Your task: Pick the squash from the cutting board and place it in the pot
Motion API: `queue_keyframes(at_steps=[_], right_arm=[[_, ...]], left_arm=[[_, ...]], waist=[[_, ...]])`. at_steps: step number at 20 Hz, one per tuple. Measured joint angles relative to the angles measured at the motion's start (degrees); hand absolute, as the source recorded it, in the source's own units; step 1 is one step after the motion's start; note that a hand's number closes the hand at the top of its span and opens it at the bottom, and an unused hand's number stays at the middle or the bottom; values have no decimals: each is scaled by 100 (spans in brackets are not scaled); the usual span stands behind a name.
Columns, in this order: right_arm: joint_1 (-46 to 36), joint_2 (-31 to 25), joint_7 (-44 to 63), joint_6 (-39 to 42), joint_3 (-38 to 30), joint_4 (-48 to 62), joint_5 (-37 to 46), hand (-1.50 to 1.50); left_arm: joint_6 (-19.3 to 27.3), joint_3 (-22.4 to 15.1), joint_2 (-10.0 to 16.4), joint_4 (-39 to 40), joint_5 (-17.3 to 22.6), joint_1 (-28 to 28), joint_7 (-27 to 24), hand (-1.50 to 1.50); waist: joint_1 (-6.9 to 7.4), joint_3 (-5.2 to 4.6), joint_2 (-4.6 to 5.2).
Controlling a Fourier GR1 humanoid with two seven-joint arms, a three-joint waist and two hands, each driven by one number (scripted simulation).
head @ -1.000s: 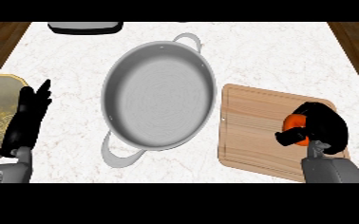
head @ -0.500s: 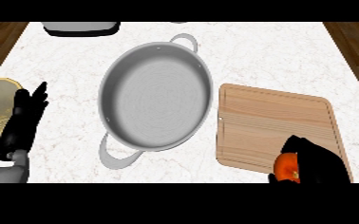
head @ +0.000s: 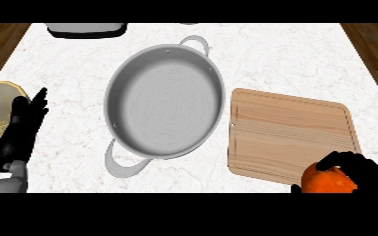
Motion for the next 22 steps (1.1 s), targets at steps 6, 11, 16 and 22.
queue_keyframes(at_steps=[6, 11, 16, 22], right_arm=[[-1158, 282, 136, -67, 499, -167, 385, 150], [-2485, 842, 663, 979, 1037, -336, 857, 150], [-3773, 1216, 1257, 1522, 1293, -46, 549, 150], [-5064, 1321, 1720, 1379, 749, 1008, -551, 150]], left_arm=[[6, -69, -63, 79, -72, -143, 11, 0], [-21, -34, -66, 207, -86, -246, -31, 0], [7, -123, -163, 125, -171, -186, -47, 0], [-48, -129, -172, 226, -177, -449, 97, 0]], waist=[[44, -7, 10], [86, -15, 14], [155, -15, 21], [219, -14, 42]])
